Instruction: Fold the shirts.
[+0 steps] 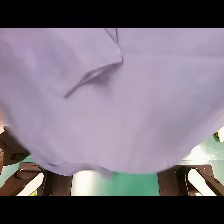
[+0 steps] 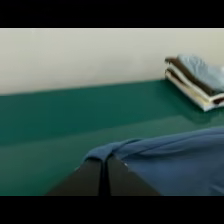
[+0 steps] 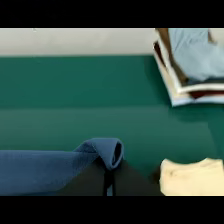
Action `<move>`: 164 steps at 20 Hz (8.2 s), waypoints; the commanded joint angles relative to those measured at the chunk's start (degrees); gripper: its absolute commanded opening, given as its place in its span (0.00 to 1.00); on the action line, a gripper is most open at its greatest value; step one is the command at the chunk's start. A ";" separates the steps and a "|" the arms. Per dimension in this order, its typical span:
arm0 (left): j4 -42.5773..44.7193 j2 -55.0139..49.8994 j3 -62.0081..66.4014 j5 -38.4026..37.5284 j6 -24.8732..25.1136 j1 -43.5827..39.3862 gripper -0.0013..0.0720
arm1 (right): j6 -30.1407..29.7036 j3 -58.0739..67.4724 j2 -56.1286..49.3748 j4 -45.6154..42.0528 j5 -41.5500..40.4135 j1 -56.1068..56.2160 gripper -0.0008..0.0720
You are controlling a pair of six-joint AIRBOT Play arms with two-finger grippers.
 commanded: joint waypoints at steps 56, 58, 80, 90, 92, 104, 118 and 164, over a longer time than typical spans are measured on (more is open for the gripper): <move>-16.87 13.73 -94.68 9.94 -0.20 0.81 0.67 | 5.49 -45.46 -7.54 -6.38 -15.17 14.78 0.63; -18.03 13.73 -95.23 11.67 0.74 0.81 0.67 | 5.51 -45.48 -7.54 -5.79 -15.15 14.78 0.63; -26.03 13.73 -94.18 13.31 11.39 0.83 0.05 | 5.51 -78.47 2.58 -7.85 -2.27 -13.20 0.63; -25.92 13.73 -94.18 12.92 11.37 0.83 0.05 | 5.53 -78.86 -4.39 -4.22 -10.62 -3.15 0.25; -25.66 13.73 -94.18 9.60 11.50 0.83 0.05 | 5.53 -77.50 -3.54 -6.16 -10.05 -0.57 0.04; -18.05 36.87 -85.94 -4.33 -8.55 0.83 0.05 | 3.08 -70.66 20.00 -12.79 1.51 -3.10 0.03; -15.82 -25.35 -48.54 17.16 11.23 0.83 0.05 | 2.23 -32.54 -30.03 2.49 -8.39 8.41 0.22; -21.05 -46.14 -22.64 23.04 6.36 -22.25 0.05 | -12.85 -16.15 -21.46 32.63 -3.76 34.64 0.03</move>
